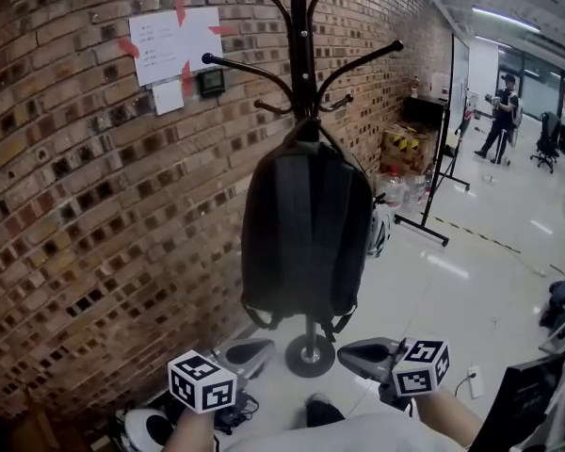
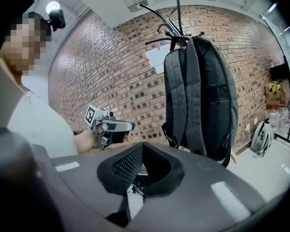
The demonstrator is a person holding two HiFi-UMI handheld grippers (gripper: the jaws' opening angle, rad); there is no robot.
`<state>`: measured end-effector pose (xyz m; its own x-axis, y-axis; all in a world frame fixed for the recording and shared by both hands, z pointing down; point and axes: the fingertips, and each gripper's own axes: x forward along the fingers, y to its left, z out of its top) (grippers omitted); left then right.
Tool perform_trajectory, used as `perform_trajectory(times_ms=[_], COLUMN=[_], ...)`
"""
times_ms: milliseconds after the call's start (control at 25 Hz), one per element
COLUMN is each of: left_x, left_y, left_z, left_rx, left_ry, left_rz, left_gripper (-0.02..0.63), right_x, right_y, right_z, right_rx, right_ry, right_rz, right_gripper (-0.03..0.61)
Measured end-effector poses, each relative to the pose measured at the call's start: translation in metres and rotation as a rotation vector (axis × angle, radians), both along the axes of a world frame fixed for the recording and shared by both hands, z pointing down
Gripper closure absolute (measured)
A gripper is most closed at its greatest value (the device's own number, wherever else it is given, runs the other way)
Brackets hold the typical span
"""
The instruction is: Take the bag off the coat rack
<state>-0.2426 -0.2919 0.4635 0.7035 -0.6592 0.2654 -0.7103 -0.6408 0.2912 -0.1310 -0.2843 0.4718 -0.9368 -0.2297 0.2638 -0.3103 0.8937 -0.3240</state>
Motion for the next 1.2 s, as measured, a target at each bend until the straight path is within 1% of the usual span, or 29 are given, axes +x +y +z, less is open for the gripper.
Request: perform_trajectory(times_ms=[160, 240, 320, 440, 480, 560, 600, 640, 680, 720, 760, 840, 920, 1000, 1080, 1200], left_x=[-0.007, -0.014, -0.026, -0.041, -0.045, -0.053, -0.057, -0.06, -0.062, -0.064, -0.066, -0.072, -0.079, -0.087, -0.092, -0.088], left_y=[-0.023, -0.037, -0.052, -0.077, -0.085, -0.1, -0.107, -0.115, -0.122, -0.13, -0.138, -0.156, -0.176, -0.194, -0.212, -0.234], left_z=[-0.01, -0.021, -0.035, -0.059, -0.068, -0.084, -0.093, -0.1, -0.107, -0.112, -0.115, -0.117, -0.115, -0.111, -0.105, -0.099], left_rx=[0.02, 0.038, 0.058, 0.108, 0.126, 0.161, 0.179, 0.196, 0.211, 0.224, 0.234, 0.239, 0.236, 0.23, 0.225, 0.214], left_ry=[-0.022, -0.011, 0.0, 0.01, 0.019, 0.03, 0.029, 0.023, 0.014, -0.002, -0.022, -0.065, -0.086, -0.087, -0.082, -0.058], left_rz=[-0.005, -0.019, -0.054, -0.079, -0.083, -0.083, -0.078, -0.069, -0.056, -0.038, -0.017, 0.019, 0.04, 0.045, 0.06, 0.117], left_gripper=[0.612, 0.612, 0.612, 0.612, 0.602, 0.554, 0.527, 0.514, 0.499, 0.48, 0.466, 0.412, 0.361, 0.333, 0.309, 0.273], right_x=[0.0, 0.004, 0.007, 0.016, 0.02, 0.029, 0.033, 0.038, 0.042, 0.045, 0.048, 0.053, 0.054, 0.053, 0.053, 0.05], right_y=[-0.027, -0.047, -0.068, -0.099, -0.109, -0.128, -0.137, -0.147, -0.156, -0.165, -0.175, -0.195, -0.212, -0.229, -0.247, -0.267], right_z=[-0.011, -0.021, -0.03, -0.054, -0.063, -0.08, -0.088, -0.094, -0.101, -0.108, -0.116, -0.128, -0.13, -0.125, -0.12, -0.116], right_rx=[0.062, 0.091, 0.11, 0.155, 0.174, 0.215, 0.23, 0.241, 0.25, 0.259, 0.271, 0.293, 0.295, 0.285, 0.277, 0.25], right_ry=[0.011, 0.013, 0.012, 0.005, 0.003, 0.002, 0.001, -0.004, -0.011, -0.019, -0.028, -0.046, -0.051, -0.051, -0.058, -0.093], right_rz=[0.005, 0.03, 0.066, 0.1, 0.111, 0.133, 0.143, 0.149, 0.152, 0.156, 0.165, 0.183, 0.177, 0.168, 0.179, 0.172], right_gripper=[0.58, 0.58, 0.58, 0.58, 0.58, 0.58, 0.579, 0.578, 0.547, 0.486, 0.461, 0.387, 0.326, 0.262, 0.23, 0.174])
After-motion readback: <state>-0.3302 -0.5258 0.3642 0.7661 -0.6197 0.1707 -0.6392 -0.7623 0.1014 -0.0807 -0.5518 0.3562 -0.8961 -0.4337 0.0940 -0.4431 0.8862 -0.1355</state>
